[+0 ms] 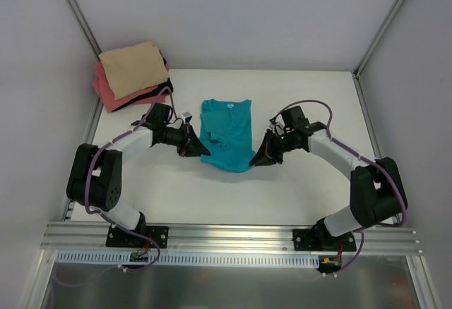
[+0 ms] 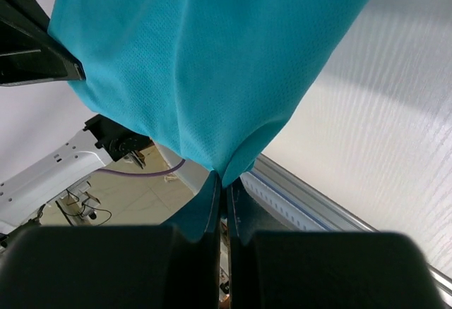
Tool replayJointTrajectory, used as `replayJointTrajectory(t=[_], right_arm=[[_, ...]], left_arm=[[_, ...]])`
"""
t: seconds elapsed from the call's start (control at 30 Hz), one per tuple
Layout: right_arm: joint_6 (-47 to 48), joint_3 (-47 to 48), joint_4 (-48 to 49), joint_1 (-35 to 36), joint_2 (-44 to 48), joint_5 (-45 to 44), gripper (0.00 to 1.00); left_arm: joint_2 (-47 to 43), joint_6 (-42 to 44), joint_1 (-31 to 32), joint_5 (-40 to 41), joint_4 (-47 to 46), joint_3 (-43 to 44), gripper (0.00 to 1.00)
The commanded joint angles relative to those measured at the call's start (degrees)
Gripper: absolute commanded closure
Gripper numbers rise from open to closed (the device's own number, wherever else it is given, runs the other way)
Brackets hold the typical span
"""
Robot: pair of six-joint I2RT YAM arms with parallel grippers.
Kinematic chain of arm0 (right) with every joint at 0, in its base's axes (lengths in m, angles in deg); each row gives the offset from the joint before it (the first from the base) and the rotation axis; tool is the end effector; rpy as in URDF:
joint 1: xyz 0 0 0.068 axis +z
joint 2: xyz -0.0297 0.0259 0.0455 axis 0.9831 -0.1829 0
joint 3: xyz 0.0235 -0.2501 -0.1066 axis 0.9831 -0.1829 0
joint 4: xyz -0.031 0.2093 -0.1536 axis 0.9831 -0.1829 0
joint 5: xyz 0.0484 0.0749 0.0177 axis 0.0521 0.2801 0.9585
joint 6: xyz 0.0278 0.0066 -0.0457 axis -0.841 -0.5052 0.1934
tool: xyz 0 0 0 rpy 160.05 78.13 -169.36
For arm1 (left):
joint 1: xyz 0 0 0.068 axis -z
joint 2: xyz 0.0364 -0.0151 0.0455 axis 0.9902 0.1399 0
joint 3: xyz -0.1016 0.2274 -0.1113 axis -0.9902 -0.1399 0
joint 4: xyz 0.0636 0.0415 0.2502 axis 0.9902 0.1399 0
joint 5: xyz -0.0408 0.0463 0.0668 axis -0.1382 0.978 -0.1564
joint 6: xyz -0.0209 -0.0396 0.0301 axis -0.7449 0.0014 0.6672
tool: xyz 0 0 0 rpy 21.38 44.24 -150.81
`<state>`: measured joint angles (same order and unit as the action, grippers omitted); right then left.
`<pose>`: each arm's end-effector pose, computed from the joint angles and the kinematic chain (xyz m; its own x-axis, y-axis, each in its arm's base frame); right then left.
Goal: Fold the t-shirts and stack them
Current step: Fold the long partially folded tshirt into a neat square
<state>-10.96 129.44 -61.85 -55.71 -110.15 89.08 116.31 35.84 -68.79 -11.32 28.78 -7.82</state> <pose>0.2599 0.1402 0.2118 -0.9796 -0.0566 -0.1927 -0.1835 0.6423 0.7441 0.2910 -0.0993 0.1889 -0.9850 -0.1502 0.0844 -0.1390 0.4034 -0.9044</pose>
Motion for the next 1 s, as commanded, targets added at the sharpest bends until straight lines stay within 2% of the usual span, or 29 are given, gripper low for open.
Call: replayJointTrajectory(t=[0.0,0.13,0.27,0.4,0.43,0.5,0.53,0.57,0.6,0.63,0.73,0.97], right_arm=[[-0.3,3.2,-0.2,0.2,2.2,-2.0,1.00],[1.9,11.2,-3.3,-0.7,-1.5,-2.0,1.00],[4.4,23.7,-6.9,-4.0,-7.8,-1.1,1.00],[6.5,36.7,-10.2,-7.4,-19.2,0.8,1.00],[7.2,39.6,-11.6,-7.9,-21.6,0.7,1.00],[7.1,47.1,-11.0,-9.2,-28.4,1.1,0.93],[7.2,49.8,-10.3,-9.9,-31.0,1.4,0.81],[7.2,52.6,-10.3,-10.1,-33.4,1.4,0.49],[7.1,57.6,-10.3,-10.5,-35.8,2.2,0.01],[7.2,59.5,-10.3,-10.7,-39.4,2.5,0.00],[7.1,61.4,-8.8,-11.3,-40.9,3.3,0.01],[9.6,52.0,-6.6,-13.3,-35.0,4.6,0.00]], left_arm=[[-3.1,0.5,0.4,-2.1,-0.5,2.0,1.00],[-0.6,-1.3,0.4,-2.1,-0.8,8.6,1.00],[3.9,-3.4,0.1,-1.6,-1.9,15.5,1.00],[11.5,-6.3,-0.4,-1.7,-2.3,24.5,1.00],[15.0,-6.7,-0.7,-1.3,-1.9,28.1,0.95],[18.6,-8.6,-1.7,-0.8,-4.2,31.0,0.75],[22.0,-9.2,-2.3,0.2,-5.4,33.3,0.02],[23.2,-9.9,-2.8,0.4,-7.9,33.7,0.01],[24.5,-11.6,-3.3,1.4,-9.0,34.3,0.01],[24.7,-12.9,-4.6,2.7,-12.6,33.7,0.01],[22.0,-17.3,-6.8,6.4,-22.6,29.3,0.01],[19.0,-10.0,-8.5,7.7,-16.0,29.7,0.01]])
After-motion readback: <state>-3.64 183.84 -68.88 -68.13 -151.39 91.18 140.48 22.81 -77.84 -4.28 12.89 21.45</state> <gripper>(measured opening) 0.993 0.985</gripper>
